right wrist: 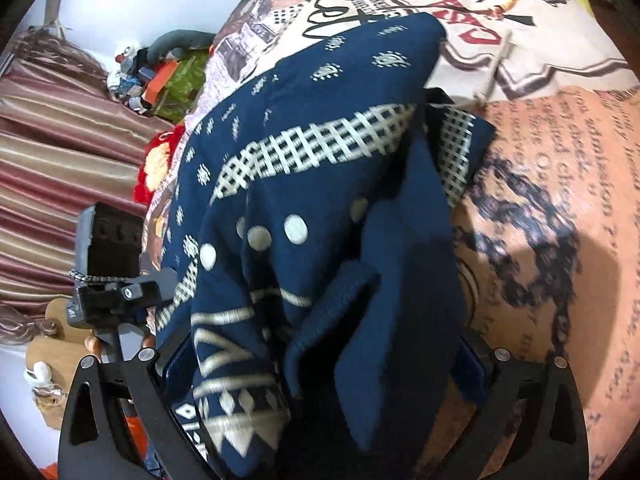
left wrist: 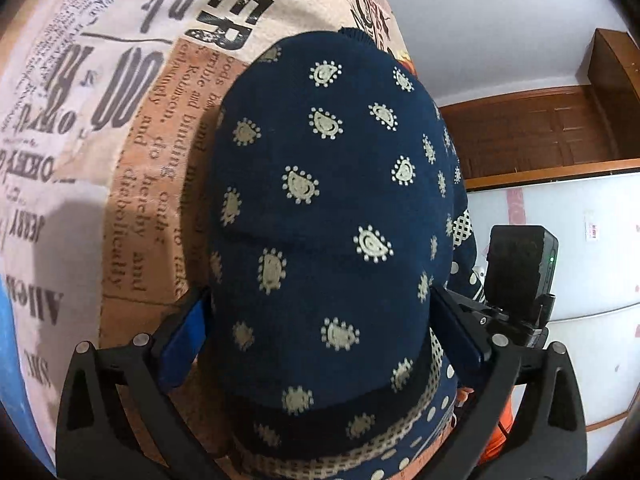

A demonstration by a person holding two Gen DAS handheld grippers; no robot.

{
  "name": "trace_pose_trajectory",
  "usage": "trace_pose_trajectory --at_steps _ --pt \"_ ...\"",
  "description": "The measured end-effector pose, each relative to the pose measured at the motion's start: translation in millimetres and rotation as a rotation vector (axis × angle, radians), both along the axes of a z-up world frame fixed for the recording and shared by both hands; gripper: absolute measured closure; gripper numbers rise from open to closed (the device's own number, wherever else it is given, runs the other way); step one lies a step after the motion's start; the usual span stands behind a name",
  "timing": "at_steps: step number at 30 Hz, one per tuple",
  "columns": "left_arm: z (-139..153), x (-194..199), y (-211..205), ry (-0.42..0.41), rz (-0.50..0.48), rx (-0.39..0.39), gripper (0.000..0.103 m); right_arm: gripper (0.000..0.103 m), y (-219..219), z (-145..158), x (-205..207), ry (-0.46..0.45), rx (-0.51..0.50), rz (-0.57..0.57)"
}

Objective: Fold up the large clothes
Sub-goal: 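Lift the bundle with both tools and fold it in half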

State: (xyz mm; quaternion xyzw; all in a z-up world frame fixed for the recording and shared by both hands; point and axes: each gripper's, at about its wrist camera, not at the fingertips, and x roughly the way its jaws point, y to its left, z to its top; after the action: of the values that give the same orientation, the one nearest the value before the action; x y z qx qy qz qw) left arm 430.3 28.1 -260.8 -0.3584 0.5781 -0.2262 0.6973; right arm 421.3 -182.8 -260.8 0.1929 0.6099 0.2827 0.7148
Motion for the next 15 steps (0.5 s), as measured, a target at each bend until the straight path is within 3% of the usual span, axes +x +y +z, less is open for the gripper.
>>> trace_pose_trajectory --at_steps 3,6,8,10,13,15 --pt "-4 2 0 0.014 0.002 -0.031 0.000 0.002 6 -2 6 -0.003 0.016 -0.008" --pt "-3 1 6 0.005 0.017 -0.028 0.008 0.009 10 -2 10 -0.009 0.024 -0.017" --pt "5 -4 8 -0.032 0.020 0.016 0.013 0.019 9 -1 11 -0.015 0.026 -0.025" --pt "12 -6 7 -0.054 0.018 0.040 0.020 0.038 5 -1 10 -0.018 0.042 -0.024" --pt "22 -12 6 -0.081 0.015 0.063 0.025 0.055 7 6 6 -0.044 0.050 -0.017" --pt "30 -15 6 -0.102 0.013 0.074 0.027 0.060 7 10 3 -0.062 0.046 -0.014"
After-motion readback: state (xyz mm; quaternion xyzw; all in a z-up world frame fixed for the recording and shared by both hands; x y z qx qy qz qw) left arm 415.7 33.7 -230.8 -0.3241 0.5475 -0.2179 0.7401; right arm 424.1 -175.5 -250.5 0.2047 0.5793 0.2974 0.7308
